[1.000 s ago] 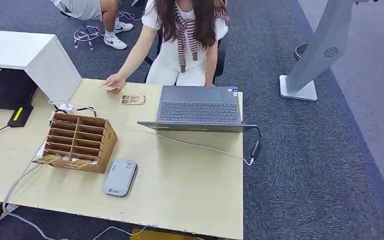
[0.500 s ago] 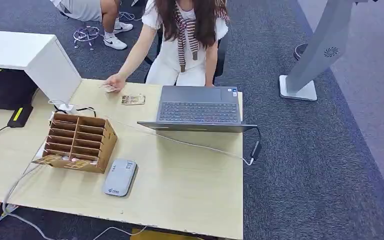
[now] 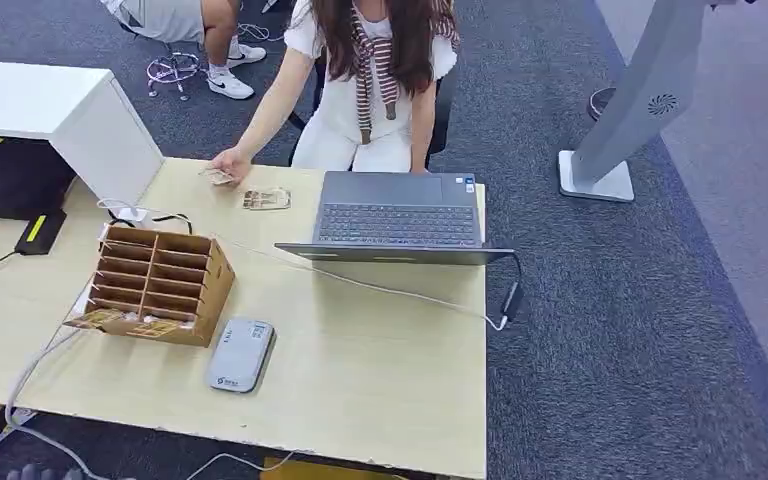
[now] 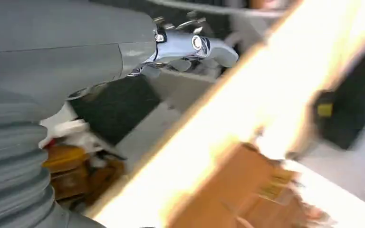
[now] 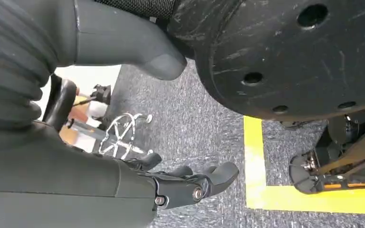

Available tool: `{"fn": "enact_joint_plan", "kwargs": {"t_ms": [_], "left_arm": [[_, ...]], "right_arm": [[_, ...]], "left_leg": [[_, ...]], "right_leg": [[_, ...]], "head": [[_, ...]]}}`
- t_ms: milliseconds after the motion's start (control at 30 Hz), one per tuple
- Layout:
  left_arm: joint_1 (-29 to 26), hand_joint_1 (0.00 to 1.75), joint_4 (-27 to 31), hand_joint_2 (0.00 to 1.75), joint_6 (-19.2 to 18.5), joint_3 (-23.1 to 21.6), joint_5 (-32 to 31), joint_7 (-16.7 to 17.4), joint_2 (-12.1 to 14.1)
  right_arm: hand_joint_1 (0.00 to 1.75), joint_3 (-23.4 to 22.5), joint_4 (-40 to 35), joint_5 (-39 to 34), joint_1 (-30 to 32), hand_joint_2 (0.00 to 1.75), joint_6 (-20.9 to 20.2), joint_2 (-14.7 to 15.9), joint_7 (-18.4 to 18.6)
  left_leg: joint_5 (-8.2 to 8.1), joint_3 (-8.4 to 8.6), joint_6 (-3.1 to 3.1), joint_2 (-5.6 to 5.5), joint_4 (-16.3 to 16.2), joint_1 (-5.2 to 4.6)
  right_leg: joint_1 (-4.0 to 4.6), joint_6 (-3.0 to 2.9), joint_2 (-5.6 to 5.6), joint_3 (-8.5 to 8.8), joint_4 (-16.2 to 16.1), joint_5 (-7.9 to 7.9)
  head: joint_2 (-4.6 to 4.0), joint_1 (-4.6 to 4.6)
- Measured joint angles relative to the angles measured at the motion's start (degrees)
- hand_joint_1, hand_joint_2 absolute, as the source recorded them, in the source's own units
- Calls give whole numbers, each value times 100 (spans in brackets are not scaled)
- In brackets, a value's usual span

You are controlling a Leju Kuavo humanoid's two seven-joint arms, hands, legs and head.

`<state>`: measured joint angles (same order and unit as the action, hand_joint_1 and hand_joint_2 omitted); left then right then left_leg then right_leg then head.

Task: Pass the card to the sensor for recognition and then transmit it.

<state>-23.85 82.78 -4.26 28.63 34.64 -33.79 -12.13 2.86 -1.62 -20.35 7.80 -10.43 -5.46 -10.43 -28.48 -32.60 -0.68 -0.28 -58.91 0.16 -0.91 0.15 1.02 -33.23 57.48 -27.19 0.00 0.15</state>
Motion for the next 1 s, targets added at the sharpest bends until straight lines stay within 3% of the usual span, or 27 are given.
{"fn": "enact_joint_plan", "kwargs": {"t_ms": [267, 467, 633, 833, 1000], "left_arm": [[-378, 0, 1593, 175, 457, 416, -2, -251, -269], [-212, 0, 2273, 175, -114, 1041, -496, -308, -358], [44, 0, 2487, 175, -409, 1259, -1330, -271, -209], [530, 0, 2430, 175, -179, 1149, -2304, 20, 136], [996, 0, 2150, 175, 26, 795, -2932, 276, 370]], "right_arm": [[0, 251, 72, -367, -13, 175, 9, -7, -46], [0, 481, 109, -487, -18, 175, -20, 4, -59], [0, 662, 131, -492, -17, 175, -94, 61, -59], [0, 835, 138, -470, -17, 175, -179, 120, -44], [0, 940, 146, -450, -15, 175, -212, 164, -33]], "left_leg": [[0, -1, 0, -4, 0, 1], [0, 2, 0, -7, 0, 1], [1, 6, 1, -7, 0, 0], [2, 10, 1, -5, 0, 0], [4, 11, 1, -4, 0, -1]], "right_leg": [[1, 2, -5, 1, 0, -7], [1, 2, -8, 1, 0, -7], [1, 2, -8, 3, 0, -6], [1, 2, -7, 3, 0, -5], [0, 2, -6, 4, 0, -4]], "head": [[0, -2], [0, 0], [0, 0], [0, -2], [0, 0]]}}
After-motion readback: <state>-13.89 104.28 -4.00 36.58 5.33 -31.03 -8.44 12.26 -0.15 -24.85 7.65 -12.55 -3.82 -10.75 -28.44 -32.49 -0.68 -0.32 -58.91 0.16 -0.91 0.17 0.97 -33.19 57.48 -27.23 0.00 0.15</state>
